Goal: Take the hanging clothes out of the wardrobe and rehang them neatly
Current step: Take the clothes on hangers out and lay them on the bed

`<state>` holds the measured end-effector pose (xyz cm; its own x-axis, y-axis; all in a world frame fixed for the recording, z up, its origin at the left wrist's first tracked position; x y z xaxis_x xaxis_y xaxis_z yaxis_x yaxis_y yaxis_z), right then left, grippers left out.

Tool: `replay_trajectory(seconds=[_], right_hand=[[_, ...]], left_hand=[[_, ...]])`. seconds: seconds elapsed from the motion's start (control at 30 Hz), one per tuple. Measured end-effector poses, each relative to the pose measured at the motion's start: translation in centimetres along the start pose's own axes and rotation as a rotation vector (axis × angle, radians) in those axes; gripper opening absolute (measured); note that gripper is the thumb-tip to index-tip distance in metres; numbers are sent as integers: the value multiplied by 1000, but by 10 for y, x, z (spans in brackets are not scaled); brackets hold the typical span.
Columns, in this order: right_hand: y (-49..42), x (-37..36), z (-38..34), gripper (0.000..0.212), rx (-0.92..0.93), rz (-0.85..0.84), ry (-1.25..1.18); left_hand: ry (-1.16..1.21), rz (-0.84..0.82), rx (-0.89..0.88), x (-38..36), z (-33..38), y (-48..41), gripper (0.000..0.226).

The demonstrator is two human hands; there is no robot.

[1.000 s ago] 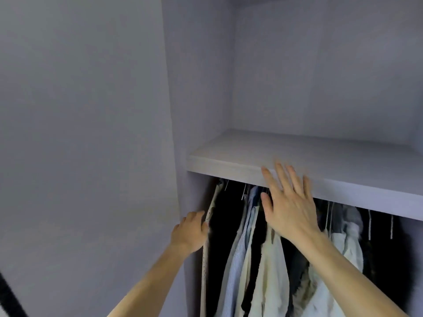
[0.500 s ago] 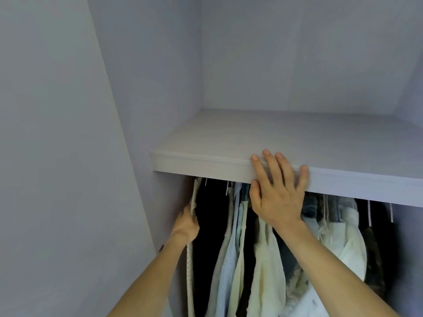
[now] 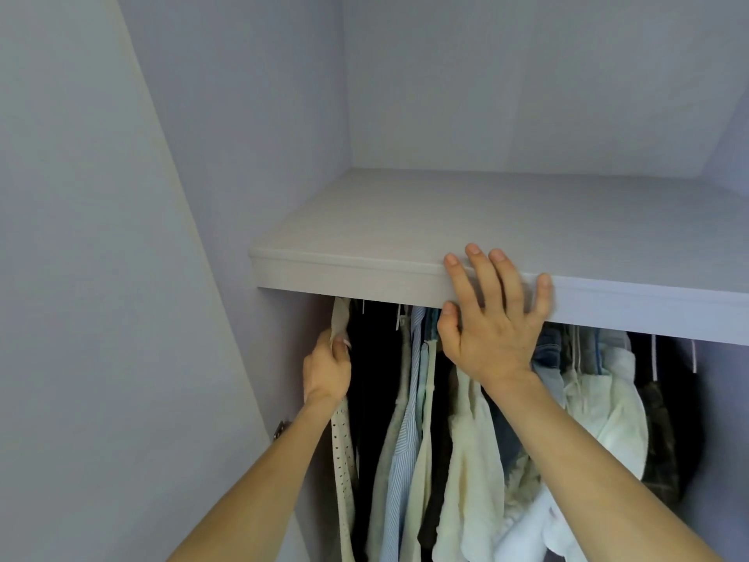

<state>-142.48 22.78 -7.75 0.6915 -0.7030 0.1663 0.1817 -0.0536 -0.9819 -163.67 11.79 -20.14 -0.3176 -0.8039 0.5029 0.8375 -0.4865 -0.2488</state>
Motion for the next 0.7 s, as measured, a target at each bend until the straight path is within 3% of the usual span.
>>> replay_trajectory(seconds=[0.23,0.47,0.7], right_hand=[[-2,4,-1,59,-18,-26,1],[-4,8,-2,57,-45,-104,-51],[5,24,-17,72,-82,-335,-195]], left_hand=[[29,121,-83,16,9,-5,27],[110,91,-100,21,2,37,34],[58,78,-78,49,-47,102,34]])
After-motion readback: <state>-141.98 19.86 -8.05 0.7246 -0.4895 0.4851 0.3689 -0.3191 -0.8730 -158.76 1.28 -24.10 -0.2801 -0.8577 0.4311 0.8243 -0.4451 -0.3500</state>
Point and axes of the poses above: each hand's wrist, its own y-axis away from the middle knuckle, its own x-axis out of the back of the hand, z = x × y, the point moved 6 cm from there along -y, towards the middle knuckle, and after that the axes turned 4 degrees about -x, right-handed, at the moved point
